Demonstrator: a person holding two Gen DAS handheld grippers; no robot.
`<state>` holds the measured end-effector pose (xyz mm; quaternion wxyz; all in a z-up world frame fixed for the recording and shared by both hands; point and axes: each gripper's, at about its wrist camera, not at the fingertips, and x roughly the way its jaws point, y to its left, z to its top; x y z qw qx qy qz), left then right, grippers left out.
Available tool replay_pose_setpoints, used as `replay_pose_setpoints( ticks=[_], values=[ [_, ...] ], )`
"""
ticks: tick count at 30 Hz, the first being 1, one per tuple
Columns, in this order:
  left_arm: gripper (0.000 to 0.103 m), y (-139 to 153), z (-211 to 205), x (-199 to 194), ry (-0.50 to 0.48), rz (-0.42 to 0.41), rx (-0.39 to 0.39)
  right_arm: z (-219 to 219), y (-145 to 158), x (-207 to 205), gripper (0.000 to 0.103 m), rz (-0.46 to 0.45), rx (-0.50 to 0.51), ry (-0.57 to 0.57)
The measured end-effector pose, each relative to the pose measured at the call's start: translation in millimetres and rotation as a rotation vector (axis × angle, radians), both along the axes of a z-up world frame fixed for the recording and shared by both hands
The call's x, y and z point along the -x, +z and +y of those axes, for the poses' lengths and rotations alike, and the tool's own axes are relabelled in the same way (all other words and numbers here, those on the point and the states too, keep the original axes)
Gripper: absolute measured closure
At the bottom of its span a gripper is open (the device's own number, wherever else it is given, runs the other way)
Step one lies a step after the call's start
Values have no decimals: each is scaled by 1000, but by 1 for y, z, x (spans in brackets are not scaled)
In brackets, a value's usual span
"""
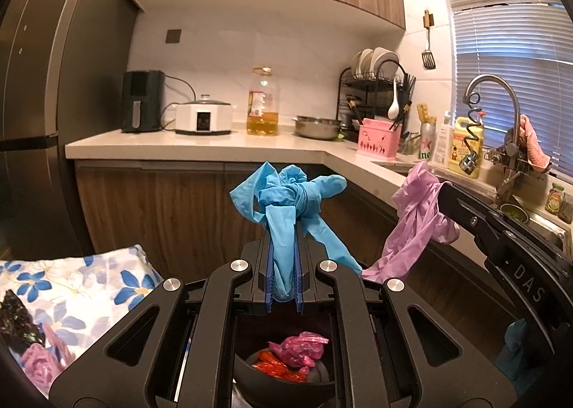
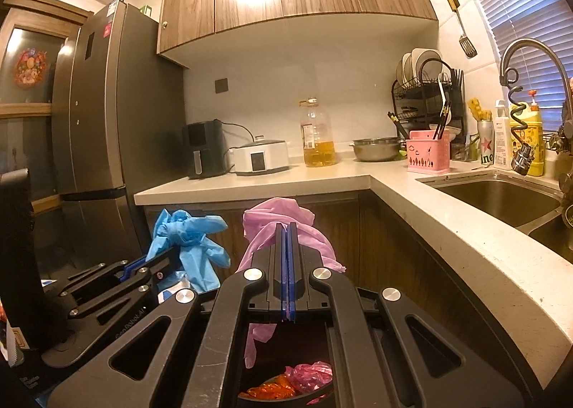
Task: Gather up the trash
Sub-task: 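Carry the blue glove and purple bag over the bin and release them, then move both open tools back toward the trash pile on the table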
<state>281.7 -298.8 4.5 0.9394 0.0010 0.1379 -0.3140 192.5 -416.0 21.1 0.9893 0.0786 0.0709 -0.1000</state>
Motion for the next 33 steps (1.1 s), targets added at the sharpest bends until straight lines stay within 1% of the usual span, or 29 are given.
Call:
replay_pose_setpoints(
  ticks=[10, 11, 13, 15, 16, 17, 18, 19, 20, 21, 22, 25, 27, 29, 31, 32, 33],
  values=[
    [92, -9, -10, -10, -32, 13, -6, -6, -8, -11, 101, 24, -12, 4],
    [90, -10, -10, -11, -35, 18, -5, -6, -9, -12, 101, 27, -14, 6],
    [83, -11, -9, -12, -36, 18, -5, -7, -8, -14, 101, 29, -17, 3],
    [69, -11, -8, -13, -42, 19, 1, -9, -9, -15, 100, 36, -25, 1],
    [64, -11, -8, -13, -42, 18, 2, -9, -10, -16, 97, 39, -27, 1],
    [55, -12, -8, -13, -49, 19, 3, -10, -11, -17, 95, 42, -28, -1],
    [54, -12, -7, -12, -47, 15, 5, -10, -11, -17, 92, 43, -30, -1],
    [53, -12, -7, -12, -39, 10, 4, -11, -12, -17, 87, 45, -31, -1],
    [48, -11, -5, -12, -34, 11, 8, -11, -12, -17, 82, 47, -31, -1],
    [41, -11, -3, -13, -24, 14, 17, -11, -13, -17, 73, 47, -32, -1],
    [39, -12, 0, -14, -16, 18, 26, -11, -13, -17, 69, 46, -32, 0],
    [34, -12, 10, -15, 18, 29, 41, -11, -14, -16, 64, 48, -35, -4],
    [27, -12, 18, -14, 42, 40, 56, -11, -15, -16, 62, 51, -46, -2],
    [23, -11, 27, -12, 54, 45, 68, -10, -16, -14, 58, 51, -55, 0],
    [20, -10, 36, -6, 77, 35, 72, -7, -17, -11, 50, 50, -61, 1],
    [18, -10, 41, -2, 88, 30, 73, -6, -17, -10, 49, 49, -64, 4],
    [16, -10, 44, 0, 95, 30, 73, -5, -17, -8, 46, 48, -68, 8]
  ],
)
